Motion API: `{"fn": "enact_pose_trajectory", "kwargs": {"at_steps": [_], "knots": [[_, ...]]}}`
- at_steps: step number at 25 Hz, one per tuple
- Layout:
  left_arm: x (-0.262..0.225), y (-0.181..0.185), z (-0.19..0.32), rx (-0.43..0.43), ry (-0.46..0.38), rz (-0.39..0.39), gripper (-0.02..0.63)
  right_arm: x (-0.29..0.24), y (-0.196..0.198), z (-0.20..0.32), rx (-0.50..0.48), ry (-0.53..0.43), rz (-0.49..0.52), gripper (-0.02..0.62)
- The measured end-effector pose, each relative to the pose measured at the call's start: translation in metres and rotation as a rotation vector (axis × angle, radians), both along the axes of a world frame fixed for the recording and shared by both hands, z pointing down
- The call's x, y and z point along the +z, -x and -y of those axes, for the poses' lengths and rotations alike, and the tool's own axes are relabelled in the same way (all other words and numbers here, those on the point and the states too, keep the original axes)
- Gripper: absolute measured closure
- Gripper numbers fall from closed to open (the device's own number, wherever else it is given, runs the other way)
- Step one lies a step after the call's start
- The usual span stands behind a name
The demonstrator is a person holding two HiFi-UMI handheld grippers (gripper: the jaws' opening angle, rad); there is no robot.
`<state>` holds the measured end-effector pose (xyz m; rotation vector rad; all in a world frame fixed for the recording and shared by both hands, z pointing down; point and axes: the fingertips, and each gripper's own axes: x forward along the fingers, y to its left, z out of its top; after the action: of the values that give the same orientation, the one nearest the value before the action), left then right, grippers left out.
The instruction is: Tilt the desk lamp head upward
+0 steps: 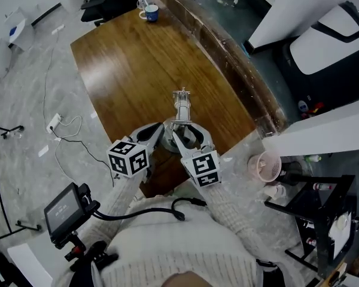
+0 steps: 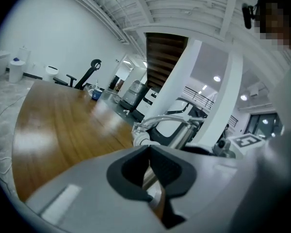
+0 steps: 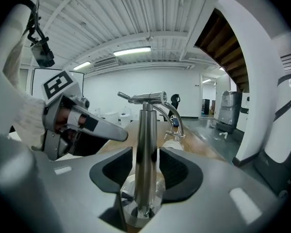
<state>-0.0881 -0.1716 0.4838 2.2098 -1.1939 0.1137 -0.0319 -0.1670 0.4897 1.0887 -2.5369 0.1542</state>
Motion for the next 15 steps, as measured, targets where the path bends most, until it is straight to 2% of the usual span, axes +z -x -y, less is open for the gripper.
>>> {"fn": "enact_pose_trajectory", "kwargs": {"at_steps": [2,5,9,13,15], "knots": [[-0.008,0.005,0.008,0.037,-0.015,0.003,0.598,-0.002,0.003,-0.004,0.005,-0.018,-0.017,0.457],[-0.014,0.000,0.021,0.129,-0.004,-0.025,0.598,-0.003,0.004,-0.006,0.001,-0.032,-0.022,0.459],[-0.017,-0.012,0.038,0.261,0.059,-0.131,0.598,0.000,0.007,-0.005,-0.012,-0.041,-0.029,0.459],[-0.021,-0.021,0.059,0.330,0.106,-0.208,0.586,0.004,0.004,0.000,-0.032,-0.052,-0.038,0.459],[-0.023,-0.027,0.069,0.359,0.141,-0.279,0.552,0.008,0.000,0.005,-0.044,-0.055,-0.044,0.459]]}}
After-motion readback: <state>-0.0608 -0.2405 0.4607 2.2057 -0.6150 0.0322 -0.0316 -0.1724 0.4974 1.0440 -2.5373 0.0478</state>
